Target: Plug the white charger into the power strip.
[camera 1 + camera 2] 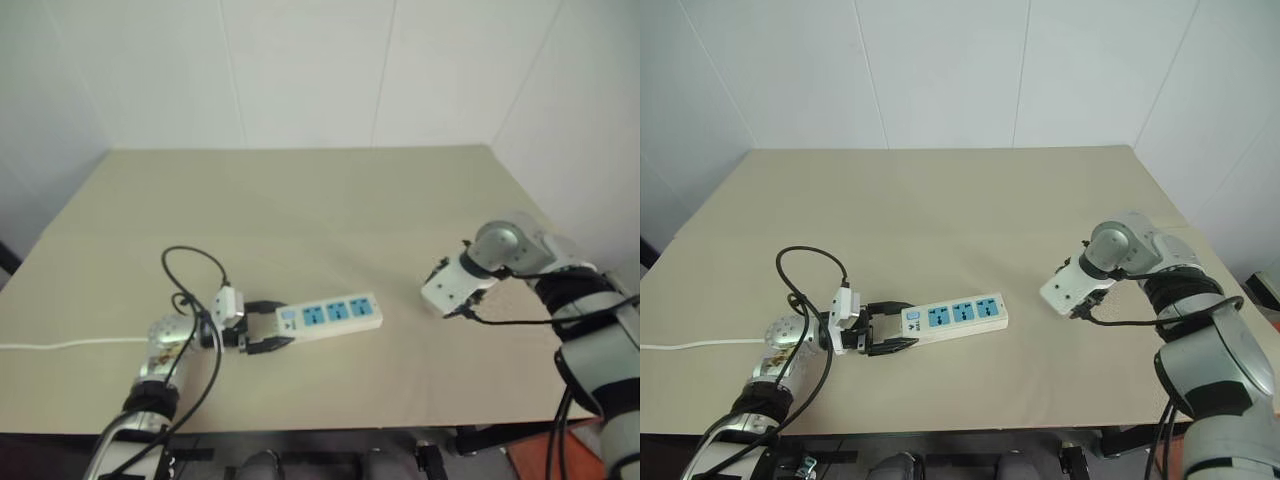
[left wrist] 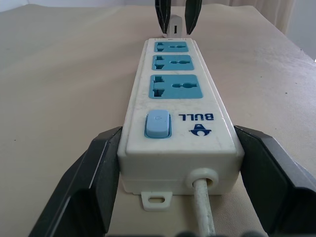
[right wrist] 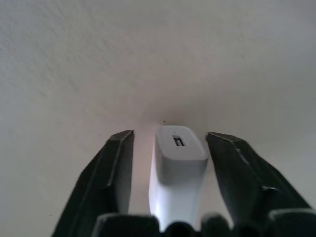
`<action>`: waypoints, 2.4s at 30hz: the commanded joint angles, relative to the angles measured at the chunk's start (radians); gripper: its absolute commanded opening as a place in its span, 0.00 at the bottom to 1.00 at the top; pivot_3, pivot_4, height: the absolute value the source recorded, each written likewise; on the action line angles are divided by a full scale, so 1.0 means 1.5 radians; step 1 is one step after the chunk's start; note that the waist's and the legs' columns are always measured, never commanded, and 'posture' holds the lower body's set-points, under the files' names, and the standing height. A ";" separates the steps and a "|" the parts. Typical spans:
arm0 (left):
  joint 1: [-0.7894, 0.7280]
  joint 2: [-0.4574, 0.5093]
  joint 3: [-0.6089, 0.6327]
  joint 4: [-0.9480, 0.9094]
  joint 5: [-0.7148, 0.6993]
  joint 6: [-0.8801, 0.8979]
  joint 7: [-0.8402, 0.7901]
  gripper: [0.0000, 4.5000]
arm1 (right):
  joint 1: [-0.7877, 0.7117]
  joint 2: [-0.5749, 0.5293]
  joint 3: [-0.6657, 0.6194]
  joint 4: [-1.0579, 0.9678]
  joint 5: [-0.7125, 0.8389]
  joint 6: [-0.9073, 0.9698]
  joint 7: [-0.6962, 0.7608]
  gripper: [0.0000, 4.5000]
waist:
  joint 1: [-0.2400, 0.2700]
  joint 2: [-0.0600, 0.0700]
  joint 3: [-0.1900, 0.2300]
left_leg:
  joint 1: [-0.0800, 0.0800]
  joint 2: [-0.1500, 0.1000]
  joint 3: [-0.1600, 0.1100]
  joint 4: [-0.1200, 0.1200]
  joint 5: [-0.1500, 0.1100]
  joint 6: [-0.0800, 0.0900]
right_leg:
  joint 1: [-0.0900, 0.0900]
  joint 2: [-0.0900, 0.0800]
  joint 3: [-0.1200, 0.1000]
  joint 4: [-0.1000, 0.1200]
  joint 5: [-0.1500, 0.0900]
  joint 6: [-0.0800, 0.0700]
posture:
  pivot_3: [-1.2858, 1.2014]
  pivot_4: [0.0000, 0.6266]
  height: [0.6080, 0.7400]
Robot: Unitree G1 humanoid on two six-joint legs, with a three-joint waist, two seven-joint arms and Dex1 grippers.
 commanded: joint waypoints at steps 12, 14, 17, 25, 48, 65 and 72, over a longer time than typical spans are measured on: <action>0.012 0.023 -0.017 -0.019 0.001 0.039 -0.023 0.72 | -0.006 -0.021 -0.058 -0.090 0.091 0.047 0.042 0.25 | -0.002 0.000 0.000 | 0.000 0.000 0.000 0.000 0.000 0.000 | 0.000 0.000 0.000 0.000 0.000 0.000 | 0.52 0.24 1.00; 0.010 0.029 -0.020 -0.027 -0.001 0.044 -0.035 0.72 | 0.016 -0.022 -0.103 -0.169 0.176 0.163 0.081 0.25 | -0.001 0.000 0.000 | 0.000 0.000 0.000 0.000 0.000 0.000 | 0.000 0.000 0.000 0.000 0.000 0.000 | 0.52 0.24 1.00; 0.003 0.037 -0.024 -0.024 0.002 0.042 -0.041 0.72 | 0.048 -0.022 -0.176 -0.300 0.301 0.364 0.101 0.25 | 0.000 0.000 0.000 | 0.000 0.000 0.000 0.000 0.000 0.000 | 0.000 0.000 0.000 0.000 0.000 0.000 | 0.52 0.24 1.00; -0.026 0.039 -0.047 0.008 0.017 0.039 -0.057 0.72 | 0.165 0.124 -0.362 -0.486 0.595 0.699 -0.080 0.25 | 0.009 0.000 0.000 | -0.001 0.001 0.000 0.000 0.000 0.000 | 0.000 0.000 -0.001 0.000 0.000 -0.001 | 0.52 0.24 1.00; -0.066 0.033 -0.052 0.043 0.015 0.050 -0.087 0.72 | 0.308 0.357 -0.333 -0.403 0.644 0.647 -0.071 0.25 | 0.017 0.000 0.000 | -0.002 0.001 -0.001 0.000 0.000 0.000 | -0.001 0.001 -0.001 0.000 0.000 0.000 | 0.52 0.24 1.00; -0.056 0.035 -0.055 0.029 0.017 0.051 -0.084 0.72 | 0.262 0.390 -0.351 -0.218 0.602 0.554 -0.048 0.25 | 0.017 0.000 0.000 | -0.002 0.001 -0.001 0.000 0.000 0.000 | -0.001 0.001 -0.001 0.000 0.000 0.000 | 0.52 0.24 1.00; -0.059 0.036 -0.054 0.031 0.016 0.052 -0.085 0.72 | 0.257 0.397 -0.352 -0.169 0.582 0.527 -0.038 0.25 | 0.016 0.000 0.000 | -0.002 0.001 -0.001 0.000 0.000 0.000 | -0.001 0.001 -0.001 0.000 0.000 0.000 | 0.52 0.24 1.00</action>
